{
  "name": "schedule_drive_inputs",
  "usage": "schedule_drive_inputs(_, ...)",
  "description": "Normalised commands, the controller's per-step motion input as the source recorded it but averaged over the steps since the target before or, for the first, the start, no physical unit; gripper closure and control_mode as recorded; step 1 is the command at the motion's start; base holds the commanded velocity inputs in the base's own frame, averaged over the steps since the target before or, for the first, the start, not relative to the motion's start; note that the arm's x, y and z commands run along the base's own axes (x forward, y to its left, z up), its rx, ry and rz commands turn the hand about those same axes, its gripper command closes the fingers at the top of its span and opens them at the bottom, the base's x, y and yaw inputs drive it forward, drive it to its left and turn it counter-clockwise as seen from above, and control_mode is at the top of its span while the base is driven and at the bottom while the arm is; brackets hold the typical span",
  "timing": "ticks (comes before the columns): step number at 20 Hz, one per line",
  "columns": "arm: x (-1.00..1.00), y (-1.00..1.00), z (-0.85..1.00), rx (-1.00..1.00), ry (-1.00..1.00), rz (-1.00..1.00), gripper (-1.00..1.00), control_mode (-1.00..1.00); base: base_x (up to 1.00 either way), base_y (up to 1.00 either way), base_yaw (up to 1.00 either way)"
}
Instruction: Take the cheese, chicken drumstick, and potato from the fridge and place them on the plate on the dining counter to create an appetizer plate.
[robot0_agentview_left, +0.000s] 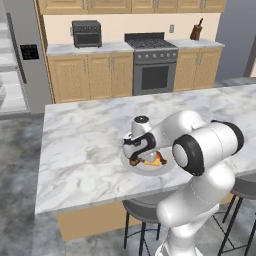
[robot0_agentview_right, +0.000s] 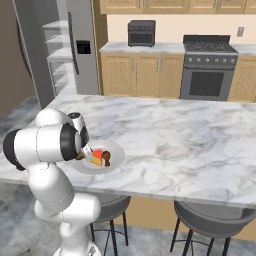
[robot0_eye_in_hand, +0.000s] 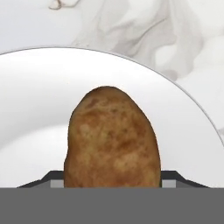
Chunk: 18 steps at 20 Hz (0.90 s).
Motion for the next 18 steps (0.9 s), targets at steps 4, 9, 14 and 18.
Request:
schedule_drive_inputs(4,0.12,-0.16,0.06,0.00,-0.02,0.00,-1.00,-1.00,0.00,0.00,0.00)
schedule_drive_inputs(9,0.03,-0.05,0.54,0.00,-0.02,0.00,-1.00,-1.00,0.00,0.00,0.00)
schedule_drive_inputs(14,-0.31,0.00,0.88,0.00,-0.11,0.00,-1.00,-1.00,0.00,0.00,0.00)
schedule_drive_inputs(18,-0.68,-0.16,0.87,0.00,-0.07,-0.01,-1.00,-1.00,0.00,0.00,0.00)
